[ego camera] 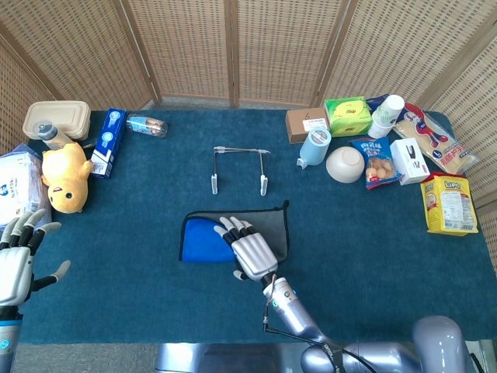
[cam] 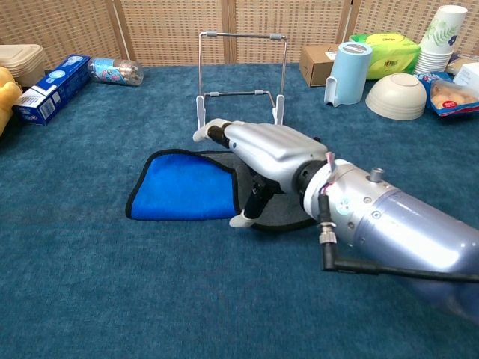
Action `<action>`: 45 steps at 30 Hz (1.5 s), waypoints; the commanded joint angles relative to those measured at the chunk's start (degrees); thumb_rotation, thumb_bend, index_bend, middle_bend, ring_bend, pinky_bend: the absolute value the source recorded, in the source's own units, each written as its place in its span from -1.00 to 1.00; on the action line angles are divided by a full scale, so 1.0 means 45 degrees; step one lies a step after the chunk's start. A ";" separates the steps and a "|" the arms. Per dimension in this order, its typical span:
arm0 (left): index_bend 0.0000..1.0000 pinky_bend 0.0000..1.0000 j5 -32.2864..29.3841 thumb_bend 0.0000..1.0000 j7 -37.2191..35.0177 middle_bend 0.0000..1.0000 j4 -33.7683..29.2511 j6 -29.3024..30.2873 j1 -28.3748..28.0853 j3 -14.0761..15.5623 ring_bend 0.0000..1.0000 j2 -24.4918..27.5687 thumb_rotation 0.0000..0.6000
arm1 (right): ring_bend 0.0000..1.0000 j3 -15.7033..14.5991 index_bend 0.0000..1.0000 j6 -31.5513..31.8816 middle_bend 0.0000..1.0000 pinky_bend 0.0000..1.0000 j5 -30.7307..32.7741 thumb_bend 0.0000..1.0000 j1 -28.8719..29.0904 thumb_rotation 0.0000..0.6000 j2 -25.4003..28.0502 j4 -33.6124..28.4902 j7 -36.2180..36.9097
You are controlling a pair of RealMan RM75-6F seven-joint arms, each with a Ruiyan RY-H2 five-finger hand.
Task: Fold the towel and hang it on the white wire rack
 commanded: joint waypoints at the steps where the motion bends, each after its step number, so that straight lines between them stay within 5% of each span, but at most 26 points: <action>1: -0.49 -1.00 -0.0025 -0.34 0.0043 -0.79 -0.0027 -0.0026 -0.0006 -0.0011 -1.00 -0.0004 1.00 | -1.00 0.0054 -1.00 0.0014 -0.94 -0.71 0.0028 -0.78 0.0106 1.00 -0.0175 0.0201 0.0008; 15: -0.49 -1.00 -0.0025 -0.34 0.0177 -0.80 -0.0158 -0.0037 0.0011 -0.0054 -1.00 0.0005 1.00 | -1.00 0.0114 -1.00 0.0247 -0.95 -0.71 -0.0208 -0.70 0.0284 1.00 -0.0666 0.2065 0.0340; 29: -0.49 -1.00 0.0113 -0.34 0.0357 -0.80 -0.0249 -0.0137 -0.0103 -0.0077 -1.00 -0.0128 1.00 | -1.00 -0.0164 -1.00 0.0608 -0.95 -0.72 -0.0890 -0.65 0.0119 1.00 -0.0034 0.2497 0.0197; 45: -0.49 -1.00 0.0169 -0.34 0.0395 -0.80 -0.0310 -0.0256 -0.0195 -0.0084 -1.00 -0.0183 1.00 | -0.92 -0.0180 -1.00 0.0787 -0.92 -0.71 0.0361 -0.65 -0.0195 1.00 0.0151 0.0493 -0.1063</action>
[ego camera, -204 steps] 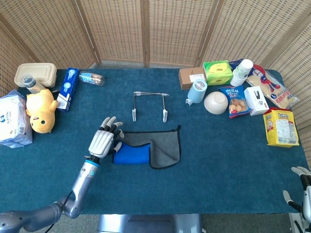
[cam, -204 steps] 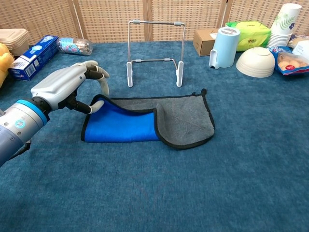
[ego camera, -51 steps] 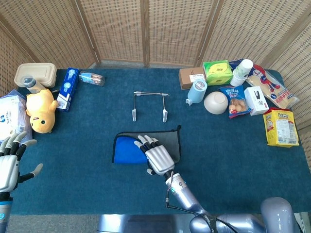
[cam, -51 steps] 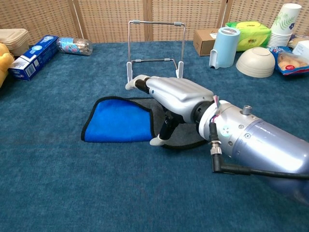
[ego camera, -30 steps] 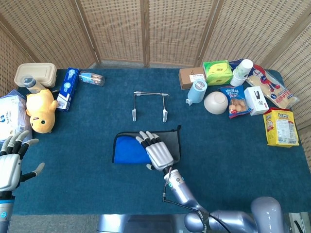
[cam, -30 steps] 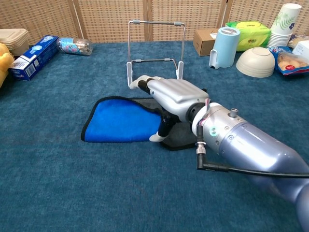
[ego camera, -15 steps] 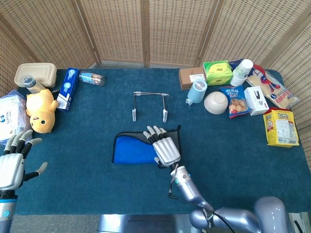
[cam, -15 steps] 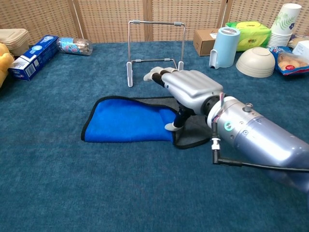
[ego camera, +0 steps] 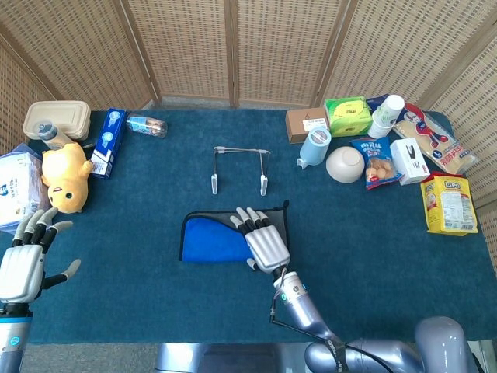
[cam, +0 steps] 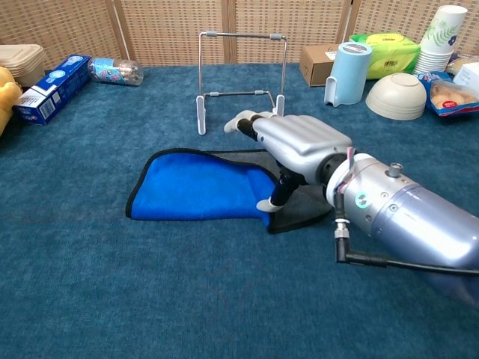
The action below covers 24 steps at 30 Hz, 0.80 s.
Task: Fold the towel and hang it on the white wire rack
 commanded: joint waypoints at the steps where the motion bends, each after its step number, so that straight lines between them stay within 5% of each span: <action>1: -0.49 -1.00 0.0012 -0.34 -0.0005 -0.80 -0.0004 -0.0005 0.0000 0.0008 -1.00 0.0020 1.00 | -0.92 -0.0010 -1.00 0.0130 -0.92 -0.71 0.0233 -0.65 -0.0024 1.00 -0.0126 -0.0144 -0.0310; 13: -0.49 -1.00 0.0051 -0.34 -0.0047 -0.81 0.0018 -0.0044 -0.0042 0.0008 -1.00 -0.0034 1.00 | -0.90 0.0170 -1.00 0.0364 -0.88 -0.69 0.1332 -0.66 0.0015 1.00 -0.0505 -0.0116 -0.1264; 24: -0.49 -1.00 0.0046 -0.34 -0.0105 -0.81 0.0083 -0.0128 -0.0090 0.0017 -1.00 -0.0112 1.00 | -0.91 0.0111 -1.00 0.0400 -0.86 -0.69 0.1045 -0.66 -0.0004 1.00 0.0550 -0.1120 -0.1154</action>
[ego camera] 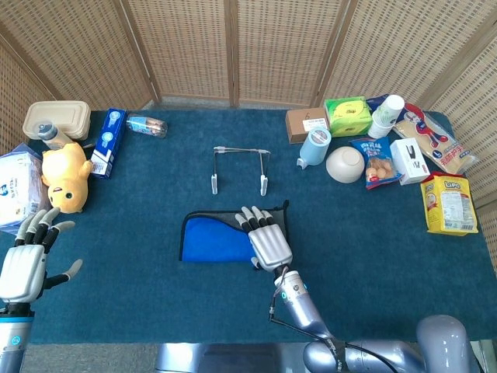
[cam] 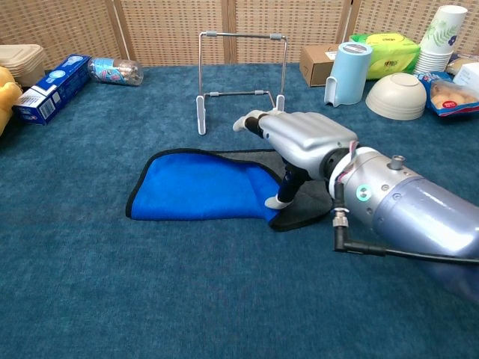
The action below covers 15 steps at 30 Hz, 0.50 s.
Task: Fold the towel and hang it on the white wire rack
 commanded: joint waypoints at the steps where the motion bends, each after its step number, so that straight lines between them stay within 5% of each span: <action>1: -0.49 -1.00 0.0020 -0.34 0.0017 -0.81 0.0021 -0.0043 -0.0034 0.0005 -1.00 -0.0031 1.00 | -0.91 -0.0178 -1.00 0.0094 -0.86 -0.69 -0.0079 -0.66 -0.0132 1.00 0.0342 -0.0431 0.0072; 15: -0.49 -1.00 0.0065 -0.34 0.0069 -0.82 -0.0004 -0.0108 -0.0123 -0.0011 -1.00 -0.0070 1.00 | -0.92 -0.1024 -1.00 0.0409 -0.86 -0.69 -0.0648 -0.65 -0.0597 1.00 0.1201 -0.1697 0.0327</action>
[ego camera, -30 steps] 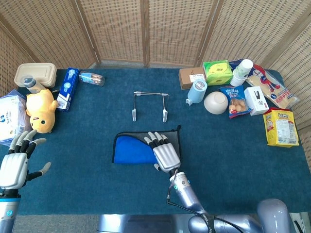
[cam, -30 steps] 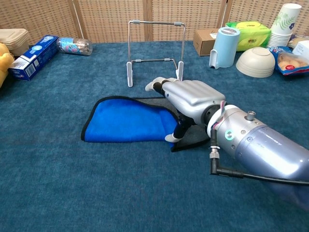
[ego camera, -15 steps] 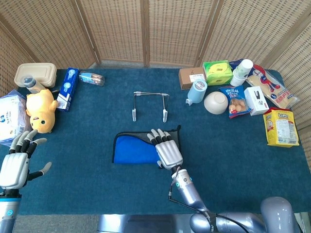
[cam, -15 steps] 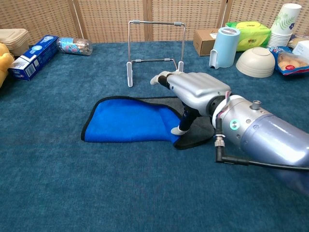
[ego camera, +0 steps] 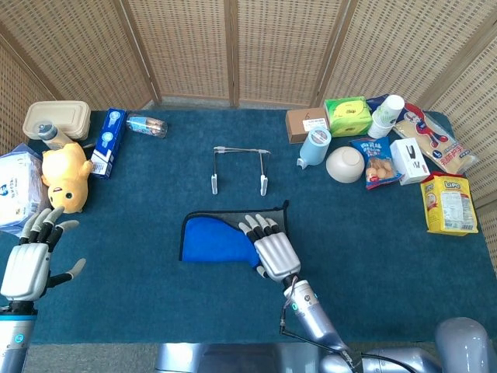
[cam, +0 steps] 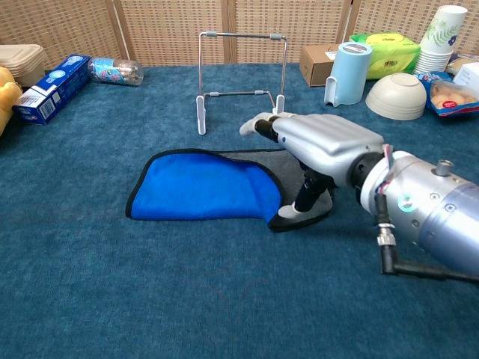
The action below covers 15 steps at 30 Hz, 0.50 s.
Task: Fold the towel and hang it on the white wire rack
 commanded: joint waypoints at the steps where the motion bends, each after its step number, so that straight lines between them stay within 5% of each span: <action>1: -0.49 -1.00 0.0010 -0.34 0.0001 -0.82 0.0002 0.0006 0.0003 0.0008 -1.00 0.0004 1.00 | -0.92 -0.0083 -1.00 -0.0035 -0.86 -0.69 -0.0037 -0.65 -0.0040 1.00 0.0017 0.0040 0.0092; 15: -0.49 -1.00 0.0020 -0.34 -0.0024 -0.82 -0.0095 0.0193 0.0133 0.0044 -1.00 0.0161 1.00 | -0.95 -0.0157 -1.00 -0.0910 -0.89 -0.74 -0.0875 -0.65 0.0302 1.00 -0.0680 0.2044 0.1372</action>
